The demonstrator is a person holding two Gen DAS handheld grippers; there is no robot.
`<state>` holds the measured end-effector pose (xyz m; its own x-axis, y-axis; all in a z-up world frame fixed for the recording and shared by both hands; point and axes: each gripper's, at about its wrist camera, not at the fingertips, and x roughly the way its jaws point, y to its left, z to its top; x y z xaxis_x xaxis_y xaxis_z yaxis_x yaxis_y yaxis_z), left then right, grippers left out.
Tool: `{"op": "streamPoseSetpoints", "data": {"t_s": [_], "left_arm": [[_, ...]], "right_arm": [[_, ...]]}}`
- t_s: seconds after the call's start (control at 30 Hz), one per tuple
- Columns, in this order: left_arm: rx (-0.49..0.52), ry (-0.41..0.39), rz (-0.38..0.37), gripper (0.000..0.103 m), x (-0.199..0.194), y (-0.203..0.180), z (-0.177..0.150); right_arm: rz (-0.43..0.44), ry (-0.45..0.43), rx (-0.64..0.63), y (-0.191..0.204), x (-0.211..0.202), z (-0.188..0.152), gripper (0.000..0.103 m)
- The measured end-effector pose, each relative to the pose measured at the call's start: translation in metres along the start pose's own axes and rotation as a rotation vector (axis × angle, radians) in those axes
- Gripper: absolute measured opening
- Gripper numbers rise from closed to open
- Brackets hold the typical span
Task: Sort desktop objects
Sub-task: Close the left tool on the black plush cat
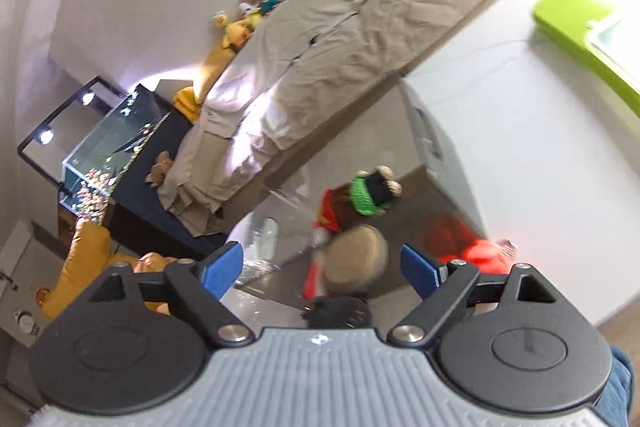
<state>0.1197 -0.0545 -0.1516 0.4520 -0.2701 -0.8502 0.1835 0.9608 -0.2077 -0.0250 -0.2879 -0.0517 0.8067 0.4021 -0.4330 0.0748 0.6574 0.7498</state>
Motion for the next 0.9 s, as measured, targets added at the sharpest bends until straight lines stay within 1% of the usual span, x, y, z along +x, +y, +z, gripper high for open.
{"op": "streamPoseSetpoints", "data": {"t_s": [0.03, 0.07, 0.17, 0.33, 0.43, 0.53, 0.6, 0.67, 0.7, 0.73, 0.9], "left_arm": [[-0.049, 0.023, -0.009, 0.103, 0.003, 0.002, 0.003], [-0.08, 0.027, -0.006, 0.103, 0.006, 0.003, 0.006], [-0.083, 0.028, 0.044, 0.103, 0.015, -0.003, 0.013], [-0.005, 0.053, 0.18, 0.103, 0.027, -0.018, 0.016], [0.028, 0.062, 0.237, 0.103, 0.038, -0.022, 0.015], [0.073, 0.08, 0.285, 0.103, 0.046, -0.021, 0.014], [0.08, 0.083, 0.289, 0.102, 0.048, -0.019, 0.014], [0.068, 0.072, 0.289, 0.087, 0.044, -0.014, 0.013], [0.061, 0.071, 0.288, 0.078, 0.041, -0.011, 0.013], [0.054, 0.069, 0.287, 0.077, 0.039, -0.008, 0.013], [-0.027, 0.092, 0.233, 0.075, 0.023, 0.014, 0.012]], "right_arm": [[-0.005, -0.002, 0.017, -0.008, -0.003, -0.004, 0.087], [-0.002, -0.002, 0.035, -0.014, -0.007, -0.007, 0.087], [0.016, -0.001, 0.079, -0.03, -0.016, -0.012, 0.089], [0.029, 0.009, 0.157, -0.056, -0.023, -0.015, 0.09], [0.033, 0.017, 0.196, -0.067, -0.022, -0.017, 0.091], [0.045, 0.05, 0.228, -0.076, -0.019, -0.02, 0.091], [0.038, 0.057, 0.234, -0.079, -0.016, -0.022, 0.091], [0.027, 0.057, 0.235, -0.08, -0.015, -0.025, 0.092], [0.025, 0.059, 0.239, -0.082, -0.015, -0.026, 0.092], [0.024, 0.062, 0.245, -0.083, -0.015, -0.026, 0.092], [0.013, 0.08, 0.255, -0.086, -0.01, -0.031, 0.093]]}}
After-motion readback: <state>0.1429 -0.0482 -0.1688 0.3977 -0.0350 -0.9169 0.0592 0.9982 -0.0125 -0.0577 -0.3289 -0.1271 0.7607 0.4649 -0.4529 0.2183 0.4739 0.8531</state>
